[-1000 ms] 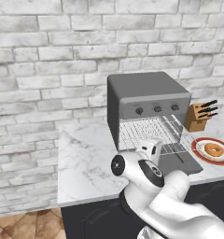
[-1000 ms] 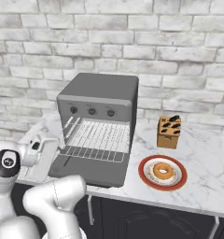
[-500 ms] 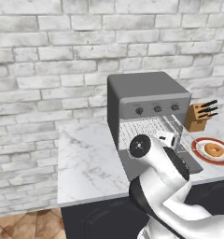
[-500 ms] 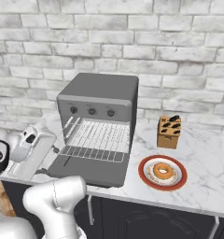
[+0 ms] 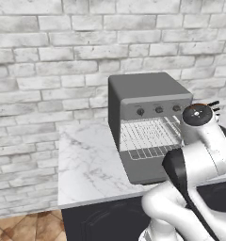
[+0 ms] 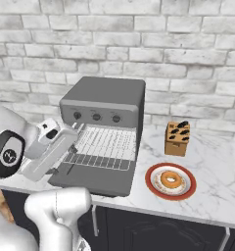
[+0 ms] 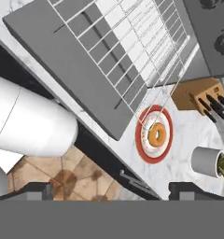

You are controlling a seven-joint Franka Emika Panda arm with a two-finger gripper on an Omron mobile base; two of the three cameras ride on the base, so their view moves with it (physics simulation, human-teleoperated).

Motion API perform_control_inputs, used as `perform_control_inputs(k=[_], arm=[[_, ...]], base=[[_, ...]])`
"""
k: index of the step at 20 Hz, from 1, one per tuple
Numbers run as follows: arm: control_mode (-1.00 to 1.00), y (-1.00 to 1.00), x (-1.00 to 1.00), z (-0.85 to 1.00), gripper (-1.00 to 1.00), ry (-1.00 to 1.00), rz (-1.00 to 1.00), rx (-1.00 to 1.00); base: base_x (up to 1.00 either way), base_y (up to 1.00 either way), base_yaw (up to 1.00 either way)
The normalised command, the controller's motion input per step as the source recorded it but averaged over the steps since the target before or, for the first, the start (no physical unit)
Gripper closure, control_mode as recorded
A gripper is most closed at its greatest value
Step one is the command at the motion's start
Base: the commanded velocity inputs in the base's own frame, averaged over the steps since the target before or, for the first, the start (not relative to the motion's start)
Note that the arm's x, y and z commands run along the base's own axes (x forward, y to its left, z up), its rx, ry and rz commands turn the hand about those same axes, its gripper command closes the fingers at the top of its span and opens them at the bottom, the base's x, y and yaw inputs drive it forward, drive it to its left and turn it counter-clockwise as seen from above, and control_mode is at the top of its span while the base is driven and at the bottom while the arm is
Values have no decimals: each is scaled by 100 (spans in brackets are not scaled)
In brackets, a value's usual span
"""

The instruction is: Pick up the bagel from the plate, place it on the toaster oven rack, close the door, and set the timer.

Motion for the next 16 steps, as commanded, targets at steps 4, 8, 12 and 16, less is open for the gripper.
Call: perform_control_inputs(k=[4, 8, 12, 16], arm=[[-100, -100, 13, 11, -100, 0, 0, 26], [-100, -100, 18, 1, -100, 0, 5, 24], [-100, -100, 3, 0, -100, 0, 19, 22], [-100, -100, 0, -1, -100, 0, 31, 17]], base=[[0, 0, 0], [0, 0, 0], [0, 0, 0], [0, 0, 0]])
